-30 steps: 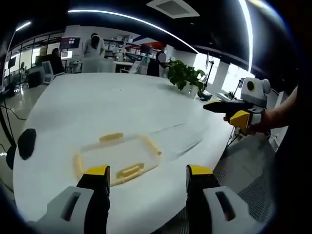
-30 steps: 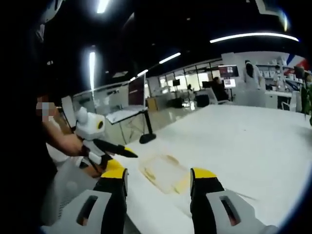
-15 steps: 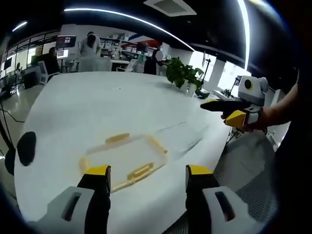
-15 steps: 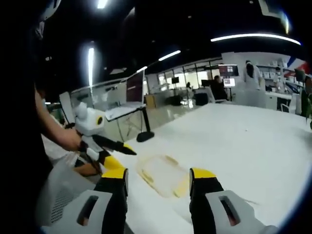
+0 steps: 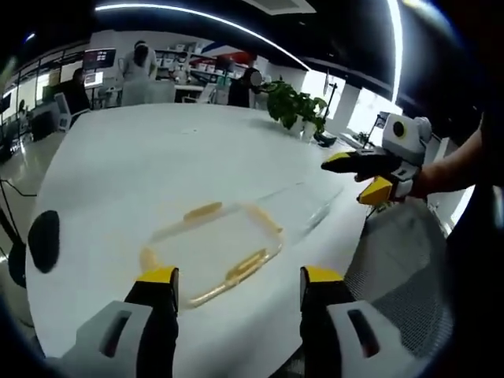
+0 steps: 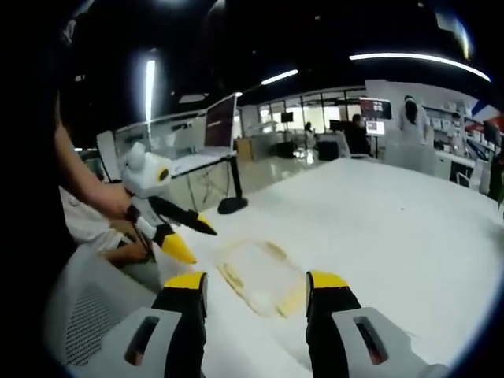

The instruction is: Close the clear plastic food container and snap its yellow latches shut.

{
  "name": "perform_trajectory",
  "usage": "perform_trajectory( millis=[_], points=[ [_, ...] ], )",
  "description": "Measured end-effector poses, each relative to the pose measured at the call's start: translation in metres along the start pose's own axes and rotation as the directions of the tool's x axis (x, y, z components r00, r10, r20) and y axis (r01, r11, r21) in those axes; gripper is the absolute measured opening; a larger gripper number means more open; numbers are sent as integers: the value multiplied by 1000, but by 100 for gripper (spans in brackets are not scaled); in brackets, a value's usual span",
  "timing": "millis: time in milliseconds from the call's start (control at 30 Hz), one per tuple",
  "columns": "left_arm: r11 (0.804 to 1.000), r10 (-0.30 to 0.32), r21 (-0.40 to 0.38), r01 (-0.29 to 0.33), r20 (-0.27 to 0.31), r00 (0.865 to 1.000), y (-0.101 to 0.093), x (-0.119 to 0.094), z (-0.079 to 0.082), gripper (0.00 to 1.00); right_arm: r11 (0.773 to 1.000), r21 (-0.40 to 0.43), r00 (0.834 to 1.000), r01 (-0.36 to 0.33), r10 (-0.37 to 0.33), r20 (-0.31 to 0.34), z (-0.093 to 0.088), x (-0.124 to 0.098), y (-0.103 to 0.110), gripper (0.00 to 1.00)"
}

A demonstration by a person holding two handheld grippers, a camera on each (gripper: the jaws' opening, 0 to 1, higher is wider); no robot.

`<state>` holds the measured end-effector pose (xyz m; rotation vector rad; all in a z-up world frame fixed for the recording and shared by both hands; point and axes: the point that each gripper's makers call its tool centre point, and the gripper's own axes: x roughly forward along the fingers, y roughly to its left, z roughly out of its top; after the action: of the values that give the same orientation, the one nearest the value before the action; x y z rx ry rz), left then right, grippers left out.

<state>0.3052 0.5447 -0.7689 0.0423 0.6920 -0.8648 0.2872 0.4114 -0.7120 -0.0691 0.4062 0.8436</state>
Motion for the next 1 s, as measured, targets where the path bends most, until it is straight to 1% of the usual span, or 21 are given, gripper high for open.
perform_trajectory(
  millis=[67,267,333,400,500,600,700,867,1000],
  points=[
    [1000,-2,12,2,-5,1000,1,0,0,62,1000,-16,1000,-1,1,-5,0,2,-1,50],
    [1000,7,21,-6,-8,1000,11,1,1,61,1000,-17,1000,0,0,-12,0,9,-5,50],
    [1000,7,28,-6,-21,1000,15,2,-1,60,1000,-25,1000,-3,2,-20,-1,11,-4,50],
    [998,12,54,-10,-35,999,19,2,-3,60,999,-36,999,-11,10,-33,-4,13,-4,50],
    [998,9,65,-5,-48,999,26,2,-3,60,998,-58,998,-24,21,-61,-9,16,-4,50],
    [997,4,81,1,-60,998,30,3,-2,60,998,-62,997,-31,27,-71,-10,18,-4,50],
    [995,-4,103,11,-72,997,32,4,-1,60,997,-74,997,-37,31,-73,-10,19,-6,49],
    [993,-13,115,22,-83,996,32,6,-1,60,998,-56,997,-35,31,-70,-9,22,-8,50],
    [990,-23,135,36,-99,995,32,6,-3,60,996,-77,995,-52,45,-88,-13,25,-6,50]
  ],
)
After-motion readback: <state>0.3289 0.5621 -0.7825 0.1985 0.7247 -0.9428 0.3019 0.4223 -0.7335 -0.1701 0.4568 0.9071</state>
